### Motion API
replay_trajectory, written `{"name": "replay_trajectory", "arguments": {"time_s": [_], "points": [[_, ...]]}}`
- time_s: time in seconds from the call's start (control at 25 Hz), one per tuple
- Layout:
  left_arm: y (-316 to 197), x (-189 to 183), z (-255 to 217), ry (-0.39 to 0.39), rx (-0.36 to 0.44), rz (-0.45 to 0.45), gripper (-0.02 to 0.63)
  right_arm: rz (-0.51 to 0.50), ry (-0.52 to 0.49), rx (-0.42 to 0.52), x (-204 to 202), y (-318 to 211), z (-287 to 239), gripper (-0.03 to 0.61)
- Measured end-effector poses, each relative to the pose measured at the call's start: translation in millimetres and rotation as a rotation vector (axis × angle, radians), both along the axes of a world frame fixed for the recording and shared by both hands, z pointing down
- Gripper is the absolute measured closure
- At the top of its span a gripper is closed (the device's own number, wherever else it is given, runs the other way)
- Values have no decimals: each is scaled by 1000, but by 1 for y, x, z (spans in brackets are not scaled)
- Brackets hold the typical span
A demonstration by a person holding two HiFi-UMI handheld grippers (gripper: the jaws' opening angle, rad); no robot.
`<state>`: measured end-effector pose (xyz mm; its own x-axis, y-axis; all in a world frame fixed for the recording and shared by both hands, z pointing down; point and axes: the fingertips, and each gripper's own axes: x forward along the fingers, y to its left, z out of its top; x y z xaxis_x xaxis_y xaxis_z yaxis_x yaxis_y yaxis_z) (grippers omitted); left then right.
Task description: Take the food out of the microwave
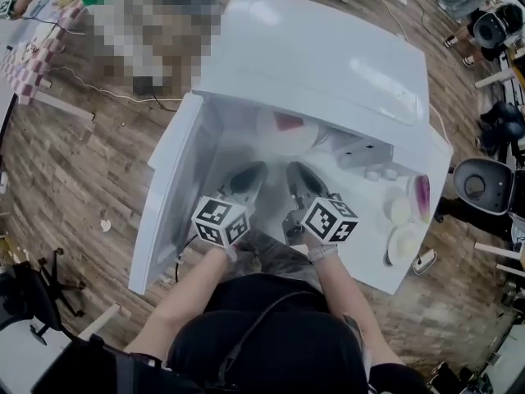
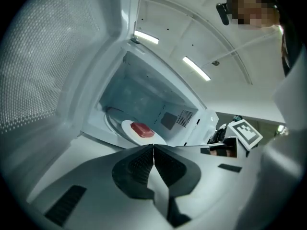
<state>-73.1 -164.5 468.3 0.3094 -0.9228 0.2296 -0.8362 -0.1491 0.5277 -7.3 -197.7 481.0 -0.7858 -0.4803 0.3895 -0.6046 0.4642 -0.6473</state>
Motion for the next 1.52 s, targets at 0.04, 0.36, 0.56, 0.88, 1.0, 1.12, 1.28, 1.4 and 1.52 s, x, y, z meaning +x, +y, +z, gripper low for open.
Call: {"name": "replay_trajectory", "arguments": {"time_s": [0.04,0.36,0.56,0.88,1.0,1.12,1.28,1.4,1.52], "points": [[-1,-1,2,26,-7,-7,602,14,-28,-37,0,-2,2,504],[-12,1,12,71,-33,-21,601,121,-227,-253,-4,-21,11,469],[-15,-1,16,16,-42,-27,601,173,-323,-333,-9,-30,16,460],[-9,-4,23,13,-65,-51,601,239,-377,-390,-10,-37,21,462],[-8,-6,26,12,-75,-55,601,246,-393,-406,-10,-38,23,484],[-8,-8,26,18,-82,-64,601,258,-430,-439,-9,-38,24,492],[-10,-10,26,69,-96,-75,601,263,-449,-452,-8,-38,24,497],[-13,-12,24,143,-95,-90,601,269,-450,-459,-8,-37,24,499],[-16,-11,23,190,-94,-89,601,278,-452,-459,-6,-38,24,499]]}}
